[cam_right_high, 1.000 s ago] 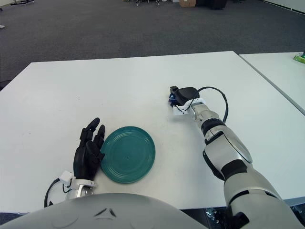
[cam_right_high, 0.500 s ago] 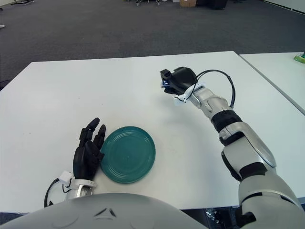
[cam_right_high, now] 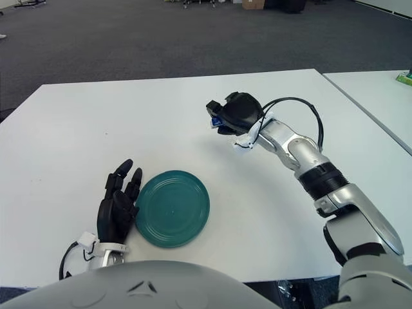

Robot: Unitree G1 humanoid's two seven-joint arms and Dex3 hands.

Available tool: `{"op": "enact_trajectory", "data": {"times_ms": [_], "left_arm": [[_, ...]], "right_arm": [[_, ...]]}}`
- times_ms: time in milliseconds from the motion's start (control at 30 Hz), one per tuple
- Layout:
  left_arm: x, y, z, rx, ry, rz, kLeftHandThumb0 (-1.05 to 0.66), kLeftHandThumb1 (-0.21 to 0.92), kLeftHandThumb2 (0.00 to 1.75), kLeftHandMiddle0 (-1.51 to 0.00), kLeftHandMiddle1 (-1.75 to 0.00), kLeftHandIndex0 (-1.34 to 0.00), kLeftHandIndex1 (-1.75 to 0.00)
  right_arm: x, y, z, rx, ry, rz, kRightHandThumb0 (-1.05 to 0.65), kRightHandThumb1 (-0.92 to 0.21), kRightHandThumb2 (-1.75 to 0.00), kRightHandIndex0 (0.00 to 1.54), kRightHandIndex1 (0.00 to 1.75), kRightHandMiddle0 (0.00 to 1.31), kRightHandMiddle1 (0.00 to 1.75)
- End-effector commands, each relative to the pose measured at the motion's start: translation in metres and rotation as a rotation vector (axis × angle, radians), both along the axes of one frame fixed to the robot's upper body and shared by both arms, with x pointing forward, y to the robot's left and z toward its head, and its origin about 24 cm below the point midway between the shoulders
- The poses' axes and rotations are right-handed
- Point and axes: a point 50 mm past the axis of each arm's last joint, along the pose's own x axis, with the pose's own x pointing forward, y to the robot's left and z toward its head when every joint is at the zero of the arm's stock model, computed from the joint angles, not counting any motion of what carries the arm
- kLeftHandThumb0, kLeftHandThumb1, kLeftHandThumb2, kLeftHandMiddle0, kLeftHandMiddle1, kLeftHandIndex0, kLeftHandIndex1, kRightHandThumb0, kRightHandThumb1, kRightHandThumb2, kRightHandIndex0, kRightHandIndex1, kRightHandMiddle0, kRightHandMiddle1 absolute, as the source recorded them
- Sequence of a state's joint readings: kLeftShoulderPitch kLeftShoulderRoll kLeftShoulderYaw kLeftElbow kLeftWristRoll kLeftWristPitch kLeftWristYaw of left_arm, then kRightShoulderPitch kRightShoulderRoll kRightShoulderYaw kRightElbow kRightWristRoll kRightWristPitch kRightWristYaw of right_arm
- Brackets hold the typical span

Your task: Put the gum into the plate.

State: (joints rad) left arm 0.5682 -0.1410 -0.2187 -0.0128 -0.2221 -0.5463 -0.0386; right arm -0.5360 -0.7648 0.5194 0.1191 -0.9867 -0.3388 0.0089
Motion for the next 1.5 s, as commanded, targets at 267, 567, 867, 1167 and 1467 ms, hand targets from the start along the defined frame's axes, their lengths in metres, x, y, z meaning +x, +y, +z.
{"op": "enact_trajectory", "data": {"times_ms": [267,567,867,1167,1467], "left_arm": [[-0.003,0.000,-0.008,-0.017,0.051,0.011,-1.04,0.92,0.95,-0.41,-0.03,-0.02,-0.86],[-0.002,0.000,-0.009,-0.003,0.056,0.014,-1.03,0.92,0.95,-0.41,-0.02,-0.03,-0.87],[0.000,-0.002,-0.009,0.026,0.061,0.036,-1.02,0.92,0.94,-0.42,-0.03,-0.07,-0.89],[0.002,-0.002,-0.008,0.098,0.084,0.073,-1.00,0.92,0.94,-0.44,-0.03,-0.13,-0.94],[-0.001,-0.003,0.000,0.118,0.054,0.143,-1.00,0.92,1.01,-0.48,-0.04,-0.18,-1.03]], "right_arm": [[-0.035,0.022,0.019,-0.091,-0.012,0.118,-0.50,-0.92,-0.63,1.11,1.75,0.81,1.75],[-0.064,0.044,0.022,0.015,0.006,0.280,-0.48,-0.91,-0.62,1.15,1.75,0.88,1.75],[-0.085,0.060,0.020,0.054,0.066,0.389,-0.49,-0.85,-0.68,1.22,1.75,0.89,1.75],[-0.096,0.079,0.005,0.091,0.195,0.479,-0.48,-0.84,-0.68,1.24,1.75,0.94,1.75],[-0.115,0.109,-0.019,0.077,0.289,0.528,-0.49,-0.84,-0.69,1.22,1.75,0.86,1.75]]}}
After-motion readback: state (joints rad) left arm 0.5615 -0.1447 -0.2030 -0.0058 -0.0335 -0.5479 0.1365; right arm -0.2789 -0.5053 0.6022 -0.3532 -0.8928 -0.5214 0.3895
